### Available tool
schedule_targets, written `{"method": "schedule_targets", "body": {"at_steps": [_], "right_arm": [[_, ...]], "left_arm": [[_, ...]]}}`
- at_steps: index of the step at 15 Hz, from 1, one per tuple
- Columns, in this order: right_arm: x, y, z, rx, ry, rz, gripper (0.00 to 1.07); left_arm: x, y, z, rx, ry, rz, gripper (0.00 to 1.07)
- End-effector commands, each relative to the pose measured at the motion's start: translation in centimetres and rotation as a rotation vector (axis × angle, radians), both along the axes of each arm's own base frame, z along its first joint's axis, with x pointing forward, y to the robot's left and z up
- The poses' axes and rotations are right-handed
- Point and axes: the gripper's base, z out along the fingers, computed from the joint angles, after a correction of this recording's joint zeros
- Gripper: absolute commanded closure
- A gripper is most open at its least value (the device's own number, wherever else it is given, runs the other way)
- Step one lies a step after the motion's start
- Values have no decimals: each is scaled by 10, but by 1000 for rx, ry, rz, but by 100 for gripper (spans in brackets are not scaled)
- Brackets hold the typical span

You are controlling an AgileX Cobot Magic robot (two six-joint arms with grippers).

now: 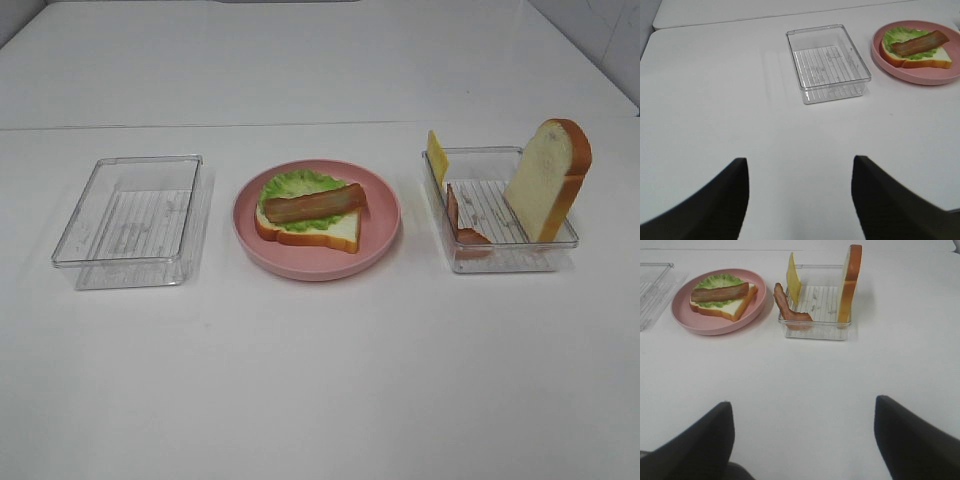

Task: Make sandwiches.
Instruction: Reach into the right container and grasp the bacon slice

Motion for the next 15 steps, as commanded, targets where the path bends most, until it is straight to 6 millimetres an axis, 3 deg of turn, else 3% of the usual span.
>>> {"method": "schedule_targets", "body": {"at_steps": [1,3,6,9,10,11,12,15], "right_arm": [[15,0,9,71,15,-48,33],[32,1,15,96,54,-52,33],[75,3,24,123,194,-43,33],[131,4,33,84,354,10,33],[164,7,38,78,431,58,33],[184,8,40,88,486,79,33],[195,9,40,96,523,87,33],[254,12,41,116,689,134,33]], "left_arm": [[-2,-1,0,-5,-30,-5,49],[-2,-1,0,-10,-29,-3,49],[-2,0,0,-13,-29,6,49],[-2,0,0,-14,-28,6,49],[-2,0,0,-14,-28,6,49],[-2,0,0,-14,-28,6,49],[-2,0,0,-14,-28,6,49],[-2,0,0,-13,-29,6,49]]}}
